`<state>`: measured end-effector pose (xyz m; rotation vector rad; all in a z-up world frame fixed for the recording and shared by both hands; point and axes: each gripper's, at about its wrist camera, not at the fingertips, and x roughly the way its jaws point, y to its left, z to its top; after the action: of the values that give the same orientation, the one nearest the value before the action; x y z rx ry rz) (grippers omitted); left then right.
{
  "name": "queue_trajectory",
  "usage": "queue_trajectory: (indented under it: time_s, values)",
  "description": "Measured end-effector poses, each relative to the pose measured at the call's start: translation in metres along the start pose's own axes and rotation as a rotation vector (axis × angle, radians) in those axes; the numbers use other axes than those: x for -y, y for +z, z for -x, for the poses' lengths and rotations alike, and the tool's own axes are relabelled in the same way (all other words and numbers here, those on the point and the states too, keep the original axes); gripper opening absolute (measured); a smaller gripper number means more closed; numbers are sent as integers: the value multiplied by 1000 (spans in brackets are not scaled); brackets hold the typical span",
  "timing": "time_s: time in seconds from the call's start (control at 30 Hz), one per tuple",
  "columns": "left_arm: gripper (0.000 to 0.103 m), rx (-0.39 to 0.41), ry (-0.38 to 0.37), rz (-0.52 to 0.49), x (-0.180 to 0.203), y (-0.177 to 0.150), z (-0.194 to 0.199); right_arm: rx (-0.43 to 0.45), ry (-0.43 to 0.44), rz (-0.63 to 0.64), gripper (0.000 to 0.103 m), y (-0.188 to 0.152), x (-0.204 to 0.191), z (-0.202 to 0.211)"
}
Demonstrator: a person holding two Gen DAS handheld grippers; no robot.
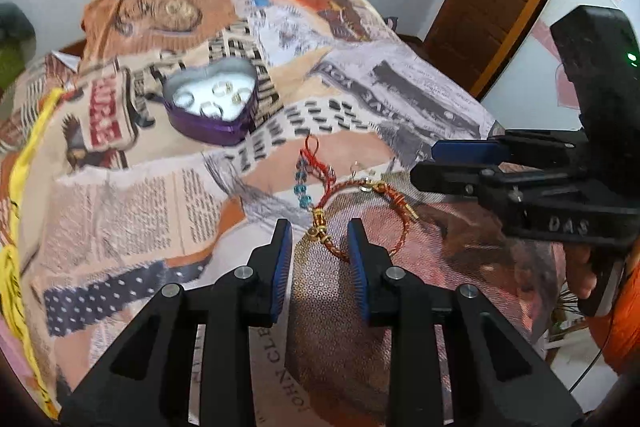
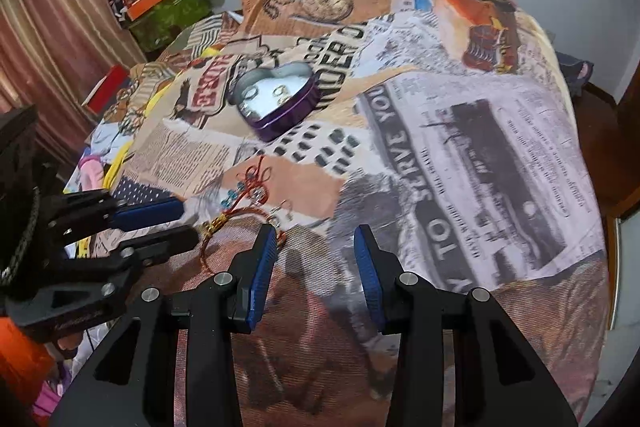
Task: Organize jewelry
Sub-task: 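Lift the bracelet with the left gripper, pulling it free of the tangle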
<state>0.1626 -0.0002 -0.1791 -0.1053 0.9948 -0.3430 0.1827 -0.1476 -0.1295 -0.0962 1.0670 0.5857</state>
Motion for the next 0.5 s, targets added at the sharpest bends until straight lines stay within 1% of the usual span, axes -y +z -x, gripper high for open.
queue_trajectory:
  time_s: [0.07, 0.13, 0.17, 0.2, 0.23, 0.27, 0.4, 0.5]
  values:
    - [27, -24, -17, 16, -1, -3, -9, -13, 0, 7, 37, -3, -3, -5]
    - [26, -20, -6, 13, 2, -6, -13, -26, -1, 14, 37, -5, -5, -9]
    - [21, -17, 0, 4, 4, -7, -14, -30, -3, 17, 37, -6, -5, -10]
    - [18, -19, 2, -3, 7, -7, -14, -33, -7, 21, 37, -7, -6, -11]
    - [12, -19, 9, -12, 9, -7, -15, -35, -10, 23, 37, -8, -5, -11]
    - [9, -17, 23, -25, 10, -7, -16, -35, -11, 23, 37, -8, -5, -11]
    - [8, 5, 64, -66, 16, -9, -10, -27, -13, 14, 37, -7, -3, -8]
    - [8, 39, 59, -73, 16, -10, 1, -18, -21, 21, 37, -6, -4, -6]
